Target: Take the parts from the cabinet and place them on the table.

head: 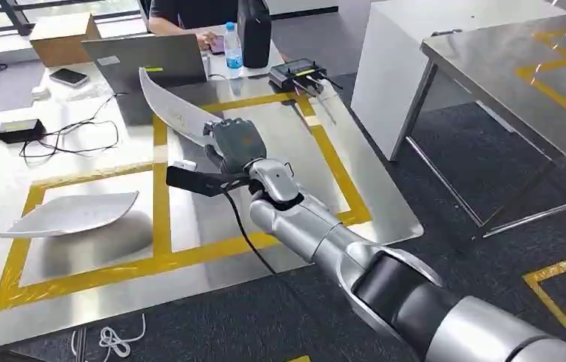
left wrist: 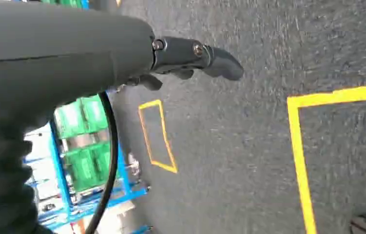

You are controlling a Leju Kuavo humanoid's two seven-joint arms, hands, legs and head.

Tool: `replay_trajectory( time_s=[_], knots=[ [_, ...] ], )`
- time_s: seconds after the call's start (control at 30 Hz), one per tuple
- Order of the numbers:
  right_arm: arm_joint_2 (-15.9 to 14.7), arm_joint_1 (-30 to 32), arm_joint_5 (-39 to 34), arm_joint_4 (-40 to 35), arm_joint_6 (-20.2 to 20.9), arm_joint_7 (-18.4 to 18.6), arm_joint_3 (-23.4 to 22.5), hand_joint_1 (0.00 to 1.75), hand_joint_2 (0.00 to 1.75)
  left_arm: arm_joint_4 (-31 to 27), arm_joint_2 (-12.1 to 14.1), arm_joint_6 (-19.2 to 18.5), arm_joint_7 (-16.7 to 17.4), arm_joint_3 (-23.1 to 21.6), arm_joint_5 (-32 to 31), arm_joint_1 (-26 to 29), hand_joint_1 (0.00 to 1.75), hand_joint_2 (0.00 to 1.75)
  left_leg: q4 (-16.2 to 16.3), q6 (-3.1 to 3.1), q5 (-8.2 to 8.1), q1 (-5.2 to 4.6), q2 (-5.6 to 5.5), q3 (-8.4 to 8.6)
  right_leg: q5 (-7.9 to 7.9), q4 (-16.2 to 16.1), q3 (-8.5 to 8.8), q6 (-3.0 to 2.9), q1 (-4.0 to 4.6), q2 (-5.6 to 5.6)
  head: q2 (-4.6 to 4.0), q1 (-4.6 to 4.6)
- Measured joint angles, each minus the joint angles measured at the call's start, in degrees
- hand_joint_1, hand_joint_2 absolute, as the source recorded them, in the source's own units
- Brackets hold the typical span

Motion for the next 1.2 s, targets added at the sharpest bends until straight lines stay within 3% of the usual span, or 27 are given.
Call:
replay_trajectory(
  time_s=[0.07, 0.1, 0.13, 0.2, 0.23, 0.27, 0.3, 0.33, 0.37, 0.4, 0.43, 0.47, 0.5, 0.53, 0.57, 0.6, 0.8, 0.83, 0.93, 1.0, 1.03, 1.07, 1.1, 1.17, 1.2],
  knots=[
    [-0.1, -1.8, -0.3, 5.6, 1.6, 0.3, -0.2, 1.75, 1.75, 0.0, 0.0, 0.0, -0.1, -0.2, -0.4, -0.3, 0.0, 1.75, -0.3, 0.85, -0.2, 0.15, -0.14, 1.51, 0.38, 1.0, -0.2, 0.46, -0.09, -0.1, 0.0, 0.59],
    [-0.1, -2.4, -0.3, 7.8, 2.2, 0.4, -0.3, 1.75, 1.75, 0.0, 0.0, 0.0, -0.2, -0.4, -0.5, -0.4, 0.0, 1.75, -0.3, 1.22, -0.44, 0.15, -0.21, 2.15, 0.41, 3.2, -0.9, 0.85, -0.22, -0.2, 0.0, 0.68],
    [-0.1, -3.1, -0.3, 10.3, 3.1, 0.8, -0.3, 1.75, 1.75, 0.0, 0.1, 0.0, -0.2, -0.5, -0.6, -0.4, 0.0, 1.75, -0.4, 1.43, -0.63, 0.15, -0.27, 2.55, -0.62, 6.6, -3.07, 1.15, -0.35, -0.29, 0.0, 0.99],
    [0.0, -3.2, -0.1, 14.5, 4.7, 1.9, -0.3, 1.75, 1.75, 0.0, 0.3, 0.0, -0.7, -0.8, -0.6, -0.6, 0.0, 1.75, -0.5, 1.65, -1.27, 0.14, -0.52, 3.0, -4.57, 13.3, -8.38, 1.83, -0.61, -0.32, 0.0, 1.05],
    [0.1, -2.7, 0.0, 16.0, 5.1, 2.1, -0.3, 0.0, 0.0, 0.0, 0.4, 0.0, -1.1, -0.8, -0.5, -0.5, 0.0, 1.75, -0.5, 1.64, -1.66, 0.14, -0.76, 3.23, -6.22, 14.9, -10.53, 2.08, -0.71, -0.34, 0.0, 1.12],
    [0.1, -2.3, 0.2, 17.5, 5.4, 2.2, -0.3, 0.0, 0.0, 0.0, 0.4, 0.0, -1.3, -0.8, -0.3, -0.4, 0.0, 1.75, -0.5, 1.59, -2.0, 0.13, -0.96, 3.53, -6.04, 14.6, -11.66, 2.12, -0.81, -0.35, 0.0, 1.23],
    [0.3, -1.9, 0.3, 18.7, 5.7, 2.2, -0.3, 0.0, 0.0, 0.0, 0.4, 0.0, -1.3, -0.8, 0.0, -0.3, 0.0, 1.75, -0.5, 1.48, -2.4, 0.08, -1.11, 3.99, -3.5, 12.0, -11.8, 1.92, -0.81, -0.35, 0.0, 1.31],
    [0.5, -1.7, 0.4, 19.4, 6.0, 2.0, -0.3, 0.0, 0.0, 0.0, 0.4, 0.0, -1.0, -0.8, 0.2, -0.1, 0.0, 1.75, -0.5, 1.36, -2.75, 0.02, -1.09, 4.46, 0.12, 8.3, -11.1, 1.58, -0.77, -0.36, 0.0, 1.53],
    [1.0, -1.6, 0.4, 20.1, 6.1, 1.9, -0.3, 0.0, 0.0, 0.0, 0.4, 0.0, -0.5, -0.8, 0.3, 0.0, 0.0, 1.75, -0.5, 1.19, -3.15, -0.07, -1.02, 5.07, 4.82, 2.9, -9.71, 1.12, -0.67, -0.39, 0.0, 1.62],
    [1.3, -1.6, 0.4, 20.8, 6.1, 1.7, -0.3, 0.0, 0.0, 0.1, 0.4, 0.0, -0.2, -0.8, 0.6, 0.2, 0.0, 1.75, -0.6, 1.02, -3.44, -0.02, -0.89, 5.17, 7.71, -0.8, -9.06, 0.45, -0.44, -0.58, 0.0, 1.58],
    [1.7, -1.6, 0.4, 21.5, 6.1, 1.4, -0.3, 0.0, 0.0, 0.2, 0.4, 0.0, -0.2, -0.8, 1.1, 0.2, 0.0, 1.75, -0.6, 0.68, -3.51, -0.13, -0.88, 5.31, 5.29, -0.6, -9.51, 0.28, 0.19, -0.69, 0.0, 1.2],
    [2.2, -1.4, 0.2, 21.7, 6.0, 1.3, -0.3, 0.0, 0.0, 0.1, 0.5, 0.0, -0.3, -0.7, 1.5, 0.2, 0.0, 1.75, -0.8, 0.21, -3.63, 0.0, -0.89, 5.16, 5.12, -0.7, -9.32, 0.05, 0.29, -0.51, 0.0, 1.42],
    [2.4, -1.3, 0.0, 21.8, 5.8, 1.0, -0.3, 0.0, 0.0, 0.2, 0.5, 0.0, -0.4, -0.7, 1.6, 0.4, 0.0, 1.75, -0.4, -0.19, -3.38, -0.05, -0.92, 5.57, 6.83, -1.6, -8.91, -0.36, 0.26, -0.44, 0.0, 1.47],
    [2.7, -1.2, 0.0, 22.0, 5.8, 0.8, -0.3, 0.0, 0.0, 0.2, 0.7, 0.0, -0.5, -0.7, 1.7, 0.7, 0.0, 0.0, -0.7, 0.31, -4.02, -0.36, -0.77, 5.09, 7.74, -1.5, -8.46, 0.51, -0.04, -0.47, 0.0, 1.47],
    [2.8, -1.5, -0.1, 22.2, 5.7, 0.7, -0.3, 0.0, 0.0, 0.2, 0.8, 0.0, -0.5, -0.7, 1.7, 0.8, 0.0, 0.0, -0.8, 1.09, -3.93, -0.29, -0.63, 5.62, 7.52, -1.5, -8.26, 0.56, -0.02, -0.42, 0.0, 1.16],
    [3.0, -1.6, -0.1, 22.3, 5.7, 0.7, -0.3, 0.0, 0.0, 0.3, 0.8, 0.0, -0.5, -0.7, 1.8, 0.9, 0.0, 0.0, -1.0, 0.72, -3.95, -0.25, -0.61, 5.84, 7.3, -1.5, -8.18, 0.02, 0.12, -0.36, 0.0, 1.36],
    [3.5, -2.3, -2.7, 22.4, 2.7, -2.1, -0.3, 0.0, 0.0, 0.3, 1.1, 0.0, 0.5, -0.7, 1.7, 1.0, 0.0, 0.0, -2.0, 0.0, -3.79, -0.26, -0.51, 6.45, 7.09, -1.5, -8.11, -0.34, 0.06, -0.26, 0.0, 1.33],
    [3.5, -2.7, -3.8, 22.3, 1.3, -3.1, -0.3, 0.0, 0.0, 0.3, 1.2, 0.0, 0.7, -0.7, 1.4, 1.1, 0.0, 0.0, -1.7, 0.38, -4.0, -0.43, -0.52, 6.39, 7.13, -1.5, -8.11, -0.29, -0.13, -0.26, 0.0, 1.36],
    [3.0, -4.1, -8.9, 20.3, -3.6, -7.4, -1.4, 0.0, 0.0, 0.3, 1.2, 0.0, 1.1, -0.7, 1.1, 1.2, 0.0, 0.0, -1.7, 0.54, -4.09, -0.62, -0.48, 6.4, 7.13, -1.5, -8.1, -0.19, -0.34, -0.24, 0.0, 1.33],
    [2.0, -4.8, -12.4, 16.6, -5.5, -9.5, -2.5, 0.0, 0.0, 0.3, 1.2, 0.0, 1.2, -0.7, 0.9, 1.2, 0.0, 0.0, -1.9, 0.78, -3.52, -0.82, -0.5, 6.46, 7.57, -1.9, -7.97, 0.3, -0.48, -0.24, 0.0, 1.31],
    [1.2, -4.9, -13.8, 13.8, -6.0, -9.8, -3.0, 0.0, 0.0, 0.3, 1.2, 0.0, 1.2, -0.7, 0.9, 1.3, 0.0, 0.0, -3.2, 0.92, -2.76, -0.34, -0.37, 6.84, 7.59, -2.1, -7.86, 0.58, -0.02, -0.11, 0.0, 1.4],
    [0.3, -4.9, -14.5, 11.2, -6.6, -10.0, -3.4, 0.0, 0.0, 0.4, 1.0, 0.0, 1.2, -0.7, 0.9, 1.3, 0.0, 0.0, -3.8, 0.89, -2.31, -0.13, -0.13, 7.16, 6.59, -1.4, -8.05, 0.8, -0.24, -0.24, 0.0, 1.38],
    [-0.3, -4.9, -15.2, 7.9, -6.9, -9.9, -3.7, 0.0, 0.0, 0.4, 1.0, 0.0, 1.2, -0.7, 0.9, 1.3, 0.0, 0.0, -4.1, 1.31, -2.03, 0.07, -0.03, 7.07, 4.11, 1.6, -9.47, 1.16, -0.38, -0.27, 0.0, 1.6],
    [-1.6, -3.6, -16.0, 1.8, -7.2, -9.0, -4.0, 0.0, 0.0, 0.4, 1.0, 0.0, 1.2, -0.7, 0.8, 1.5, 0.0, 0.0, -4.0, 1.24, -2.0, 0.17, 0.17, 6.93, -0.06, 10.0, -12.82, 1.76, -0.76, -0.29, 0.0, 1.75],
    [-2.2, -2.5, -16.3, -1.0, -7.2, -8.6, -4.2, 0.0, 0.0, 0.4, 1.0, 0.0, 1.1, -0.7, 0.8, 1.6, 0.0, 0.0, -3.9, 1.23, -2.0, 0.25, 0.2, 6.88, -1.25, 13.6, -14.27, 2.09, -1.02, -0.3, 0.0, 1.77]
  ],
)
